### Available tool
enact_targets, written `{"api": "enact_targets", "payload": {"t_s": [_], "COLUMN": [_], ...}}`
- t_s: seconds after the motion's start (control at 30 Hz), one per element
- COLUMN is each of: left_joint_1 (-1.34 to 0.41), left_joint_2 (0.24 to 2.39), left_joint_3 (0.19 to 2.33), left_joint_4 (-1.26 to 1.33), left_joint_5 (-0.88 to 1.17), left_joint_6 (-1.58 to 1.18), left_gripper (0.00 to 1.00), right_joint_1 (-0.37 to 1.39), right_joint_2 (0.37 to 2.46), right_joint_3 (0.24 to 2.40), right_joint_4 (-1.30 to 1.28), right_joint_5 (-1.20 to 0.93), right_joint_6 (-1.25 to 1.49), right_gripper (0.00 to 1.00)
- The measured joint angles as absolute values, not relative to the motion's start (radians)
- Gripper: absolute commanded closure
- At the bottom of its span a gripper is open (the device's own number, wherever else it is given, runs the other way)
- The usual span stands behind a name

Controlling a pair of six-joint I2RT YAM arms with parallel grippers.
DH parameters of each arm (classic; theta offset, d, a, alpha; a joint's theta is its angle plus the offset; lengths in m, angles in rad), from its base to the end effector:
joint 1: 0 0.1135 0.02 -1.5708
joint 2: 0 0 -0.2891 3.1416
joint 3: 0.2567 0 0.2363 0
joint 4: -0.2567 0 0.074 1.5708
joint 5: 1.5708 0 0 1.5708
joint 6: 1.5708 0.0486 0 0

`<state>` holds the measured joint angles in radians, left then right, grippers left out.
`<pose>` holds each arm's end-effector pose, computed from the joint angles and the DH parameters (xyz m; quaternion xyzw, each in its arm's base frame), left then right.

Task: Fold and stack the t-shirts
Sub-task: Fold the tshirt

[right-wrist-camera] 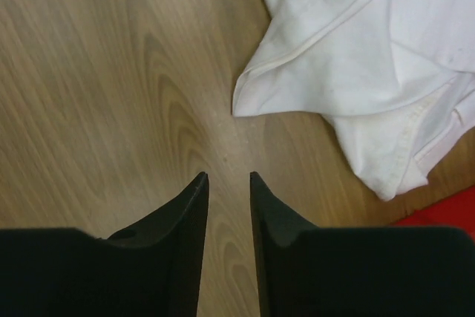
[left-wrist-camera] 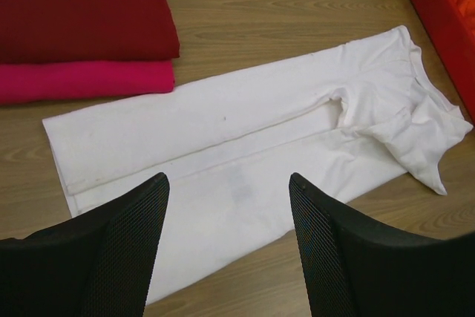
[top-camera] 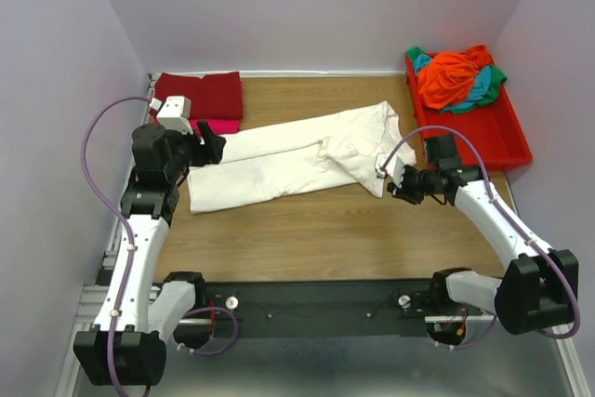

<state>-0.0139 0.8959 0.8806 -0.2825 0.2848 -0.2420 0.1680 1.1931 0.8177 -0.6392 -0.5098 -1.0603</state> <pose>0.1839 -0.0162 0.3603 -0.0068 0.8005 -0.1883 0.5690 0.2026 0.0584 0.2554 -0.5928 0.7206 0.1041 0.3443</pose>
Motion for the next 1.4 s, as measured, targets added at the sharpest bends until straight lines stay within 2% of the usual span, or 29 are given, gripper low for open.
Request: {"api": "enact_targets", "payload": {"t_s": [0.1,0.2,0.33,0.53,0.7,1.0,1.07,1.17,1.2,1.27,1.3,1.4], "left_joint_1": [-0.014,-0.014,-0.014,-0.014,-0.014,-0.014,-0.014,-0.014,-0.014,-0.014,-0.014,-0.014], "left_joint_2": [0.884,0.863,0.818,0.707,0.634,0.636,0.643,0.643,0.643,0.644,0.643,0.644], "left_joint_3": [0.867,0.844,0.791,0.653,0.624,0.624,0.624,0.624,0.624,0.624,0.624,0.624], "left_joint_4": [-0.276,-0.25,-0.199,-0.105,-0.074,-0.039,-0.039,-0.039,-0.039,-0.039,-0.039,-0.038], "left_joint_5": [0.295,0.313,0.34,0.363,0.368,0.379,0.38,0.38,0.38,0.381,0.381,0.381], "left_joint_6": [-0.227,-0.215,-0.204,-0.202,-0.199,-0.199,-0.199,-0.199,-0.199,-0.199,-0.199,-0.199], "left_gripper": [0.26,0.26,0.26,0.24,0.24,0.24,0.24,0.24,0.24,0.24,0.24,0.24], "right_joint_1": [0.168,0.168,0.168,0.186,0.191,0.195,0.2,0.22,0.225,0.236,0.238,0.249], "right_joint_2": [1.187,1.199,1.335,1.691,1.948,2.128,2.137,2.144,2.145,2.146,2.146,2.147], "right_joint_3": [0.801,0.83,1.005,1.312,1.542,1.717,1.721,1.721,1.721,1.721,1.722,1.742], "right_joint_4": [-0.686,-0.708,-0.725,-0.695,-0.696,-0.727,-0.733,-0.754,-0.757,-0.762,-0.765,-0.779], "right_joint_5": [-0.477,-0.473,-0.535,-0.635,-0.645,-0.657,-0.661,-0.664,-0.665,-0.667,-0.667,-0.666], "right_joint_6": [-1.081,-1.06,-0.949,-0.699,-0.529,-0.408,-0.403,-0.397,-0.398,-0.399,-0.399,-0.401], "right_gripper": [0.46,0.42,0.42,0.39,0.39,0.39,0.43,0.55,0.65,0.74,0.81,0.91]}}
